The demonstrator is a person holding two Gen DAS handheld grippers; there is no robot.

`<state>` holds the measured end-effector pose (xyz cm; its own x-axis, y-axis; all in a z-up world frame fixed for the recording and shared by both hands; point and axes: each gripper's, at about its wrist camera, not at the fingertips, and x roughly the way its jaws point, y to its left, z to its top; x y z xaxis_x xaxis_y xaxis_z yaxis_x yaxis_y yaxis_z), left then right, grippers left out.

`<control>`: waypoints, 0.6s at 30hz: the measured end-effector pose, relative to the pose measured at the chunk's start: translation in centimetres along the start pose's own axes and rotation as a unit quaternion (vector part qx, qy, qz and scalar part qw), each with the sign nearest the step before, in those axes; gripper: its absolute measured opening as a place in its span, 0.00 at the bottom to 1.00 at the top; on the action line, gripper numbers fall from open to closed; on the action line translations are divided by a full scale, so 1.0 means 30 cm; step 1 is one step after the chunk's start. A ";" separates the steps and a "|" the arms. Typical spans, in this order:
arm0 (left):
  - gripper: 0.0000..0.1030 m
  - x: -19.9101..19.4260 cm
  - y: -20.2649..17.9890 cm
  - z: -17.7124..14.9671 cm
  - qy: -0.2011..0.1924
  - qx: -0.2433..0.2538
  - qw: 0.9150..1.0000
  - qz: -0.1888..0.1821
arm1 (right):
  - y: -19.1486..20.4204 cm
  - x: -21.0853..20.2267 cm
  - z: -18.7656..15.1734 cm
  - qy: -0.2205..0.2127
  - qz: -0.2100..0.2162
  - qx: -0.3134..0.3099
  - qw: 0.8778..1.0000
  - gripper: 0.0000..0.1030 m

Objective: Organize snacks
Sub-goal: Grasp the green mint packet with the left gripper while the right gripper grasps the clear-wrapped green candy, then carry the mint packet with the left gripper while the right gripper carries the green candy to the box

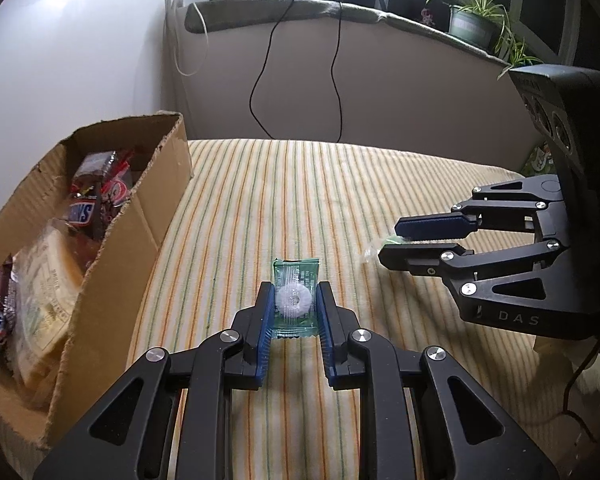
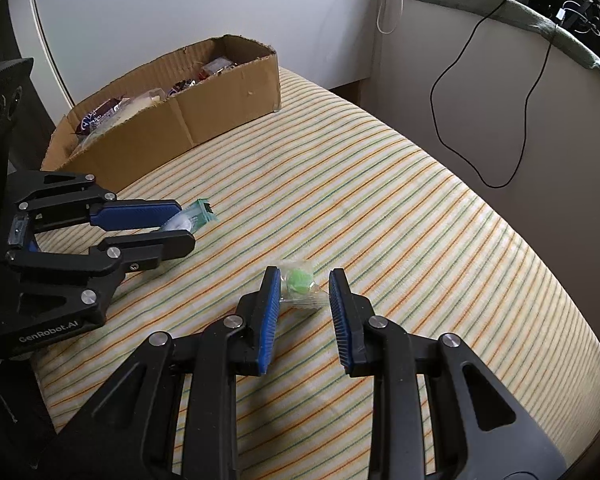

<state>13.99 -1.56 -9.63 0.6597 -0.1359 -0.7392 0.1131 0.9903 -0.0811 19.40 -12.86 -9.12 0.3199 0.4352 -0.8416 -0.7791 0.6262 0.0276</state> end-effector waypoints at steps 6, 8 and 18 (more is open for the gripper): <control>0.19 -0.028 0.003 -0.013 -0.007 -0.002 1.000 -0.003 | 0.010 -0.029 -0.021 -0.003 -0.009 -0.002 1.000 0.25; 0.19 -0.041 0.013 -0.016 -0.011 -0.004 1.000 -0.003 | 0.012 -0.040 -0.023 -0.006 -0.010 -0.001 1.000 0.25; 0.19 -0.160 0.053 -0.025 -0.046 -0.019 0.999 0.000 | 0.047 -0.143 0.018 -0.040 -0.021 -0.007 0.999 0.25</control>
<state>10.45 0.70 -6.73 0.7254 -0.1362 -0.6747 0.0862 0.9905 -0.1072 17.20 -13.49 -5.19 0.3949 0.4593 -0.7957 -0.7712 0.6364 -0.0154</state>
